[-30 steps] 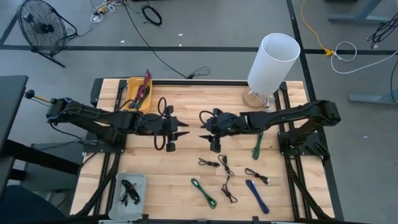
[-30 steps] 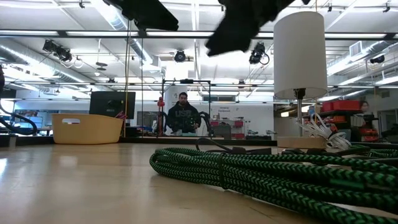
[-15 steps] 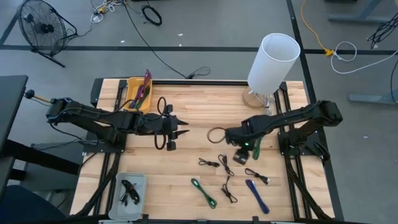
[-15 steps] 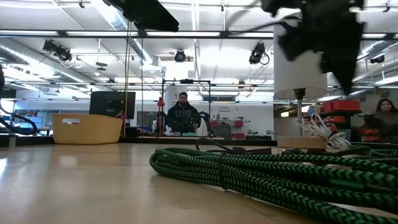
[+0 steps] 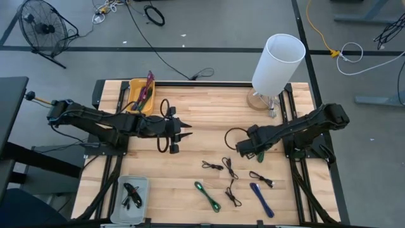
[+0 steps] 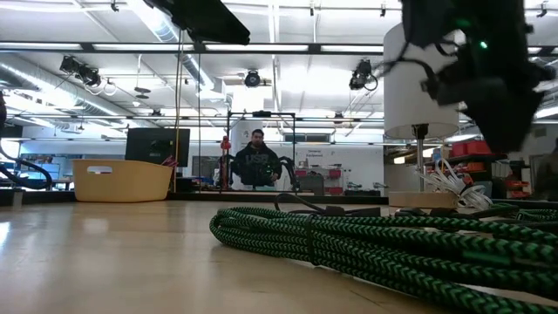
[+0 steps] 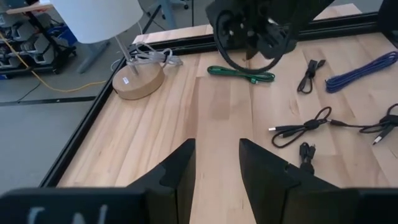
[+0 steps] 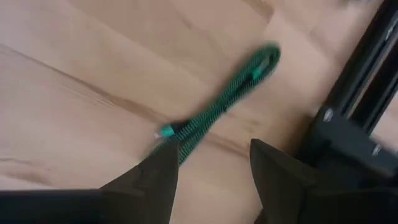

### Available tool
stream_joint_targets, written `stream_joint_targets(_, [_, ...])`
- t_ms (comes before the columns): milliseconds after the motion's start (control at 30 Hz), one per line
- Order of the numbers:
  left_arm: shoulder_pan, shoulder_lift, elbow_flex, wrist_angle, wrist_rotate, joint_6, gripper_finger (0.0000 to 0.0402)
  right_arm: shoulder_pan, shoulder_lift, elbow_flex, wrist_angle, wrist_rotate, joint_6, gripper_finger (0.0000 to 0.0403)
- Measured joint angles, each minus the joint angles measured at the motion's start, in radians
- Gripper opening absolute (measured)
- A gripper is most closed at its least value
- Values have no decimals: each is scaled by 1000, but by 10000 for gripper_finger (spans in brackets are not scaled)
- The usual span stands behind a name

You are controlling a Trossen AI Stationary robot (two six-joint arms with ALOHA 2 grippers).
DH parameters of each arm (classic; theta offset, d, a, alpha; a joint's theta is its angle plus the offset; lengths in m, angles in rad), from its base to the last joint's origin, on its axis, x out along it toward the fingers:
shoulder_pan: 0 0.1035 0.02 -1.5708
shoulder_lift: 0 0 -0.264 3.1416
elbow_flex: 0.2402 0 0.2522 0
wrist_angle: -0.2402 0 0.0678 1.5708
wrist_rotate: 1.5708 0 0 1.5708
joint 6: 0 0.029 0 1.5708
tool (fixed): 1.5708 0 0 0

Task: Pick & Place USB Port
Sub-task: Put the green charger cable into the yellow bin

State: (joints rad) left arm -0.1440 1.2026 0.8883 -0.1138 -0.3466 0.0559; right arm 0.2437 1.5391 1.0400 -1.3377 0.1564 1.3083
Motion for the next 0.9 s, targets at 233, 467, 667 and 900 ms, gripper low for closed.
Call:
stream_joint_targets(233, [0, 0, 0, -26, 0, 5, 128, 28, 0, -216, 232, -112, 99, 197])
stream_joint_targets(467, [1, 0, 0, -25, -1, 8, 128, 28, -3, -302, 367, -125, 61, 197])
stream_joint_targets(667, [1, 0, 0, -24, -1, 8, 128, 29, -4, -324, 471, -106, 70, 196])
stream_joint_targets(900, [1, 0, 0, -25, -1, 9, 128, 33, -9, -362, 534, -123, 78, 161])
